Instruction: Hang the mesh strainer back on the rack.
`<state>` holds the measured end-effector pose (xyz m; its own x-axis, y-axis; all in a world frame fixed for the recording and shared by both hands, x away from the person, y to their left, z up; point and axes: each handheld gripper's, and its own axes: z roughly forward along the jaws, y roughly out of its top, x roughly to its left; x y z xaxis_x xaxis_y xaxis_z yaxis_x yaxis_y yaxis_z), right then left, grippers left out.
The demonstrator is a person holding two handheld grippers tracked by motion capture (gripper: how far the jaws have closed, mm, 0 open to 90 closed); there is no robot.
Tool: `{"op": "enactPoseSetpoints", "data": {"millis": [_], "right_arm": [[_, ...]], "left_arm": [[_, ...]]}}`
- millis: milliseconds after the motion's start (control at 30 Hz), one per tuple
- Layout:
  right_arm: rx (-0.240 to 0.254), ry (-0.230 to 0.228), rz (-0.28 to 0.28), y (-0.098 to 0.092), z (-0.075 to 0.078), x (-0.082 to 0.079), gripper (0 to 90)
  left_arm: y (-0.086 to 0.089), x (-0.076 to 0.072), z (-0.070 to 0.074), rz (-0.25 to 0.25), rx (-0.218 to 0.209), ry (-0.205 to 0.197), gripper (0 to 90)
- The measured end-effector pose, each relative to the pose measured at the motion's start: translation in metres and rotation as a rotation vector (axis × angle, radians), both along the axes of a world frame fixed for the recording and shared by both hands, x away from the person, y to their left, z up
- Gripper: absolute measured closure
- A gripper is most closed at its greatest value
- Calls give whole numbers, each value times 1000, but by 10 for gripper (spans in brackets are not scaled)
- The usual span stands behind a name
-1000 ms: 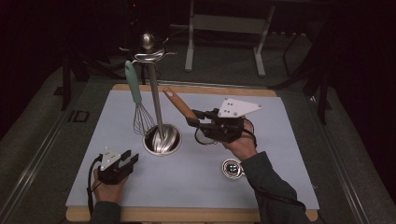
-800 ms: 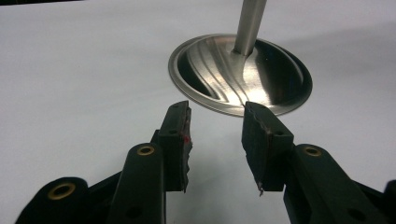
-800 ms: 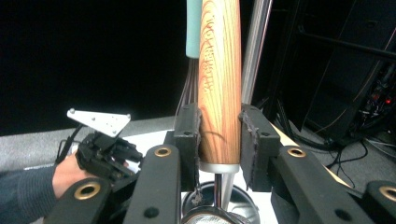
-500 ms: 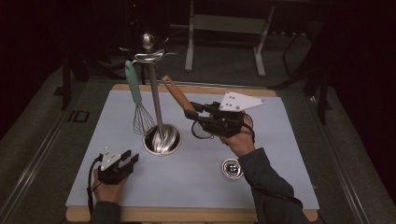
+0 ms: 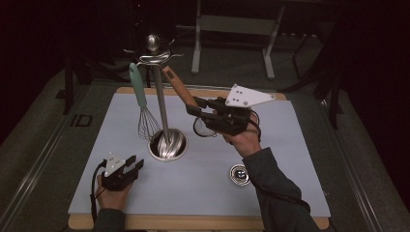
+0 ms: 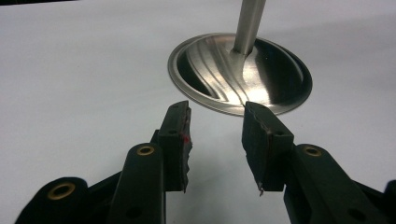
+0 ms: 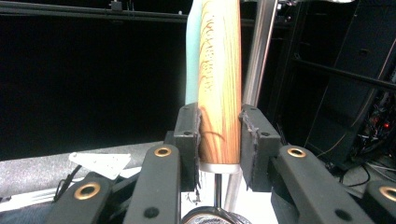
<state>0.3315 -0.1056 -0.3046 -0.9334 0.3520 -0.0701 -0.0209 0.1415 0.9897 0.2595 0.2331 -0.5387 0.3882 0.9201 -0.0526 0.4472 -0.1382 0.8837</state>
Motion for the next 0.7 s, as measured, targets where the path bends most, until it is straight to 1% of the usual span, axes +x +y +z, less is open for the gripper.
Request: {"op": "enactPoseSetpoints", "data": {"millis": [100,167,267,433,567,700], "right_arm": [[7,1,1,5,2,2,707],[11,10,5,9,2,4,707],[6,11,-6,13,1,7,706],[-15,9,-41,21,-3,13,705],[-31,4,-57,24,-6,16,701],[-43,12,-65,29,-8,17,699]], "left_arm": [[0,0,0,0,-2,0,624],[0,0,0,-1,0,0,624],[0,0,0,-2,1,0,623],[0,0,0,0,2,-3,624],[0,0,0,2,3,-6,624],[-1,0,0,2,4,-7,624]]}}
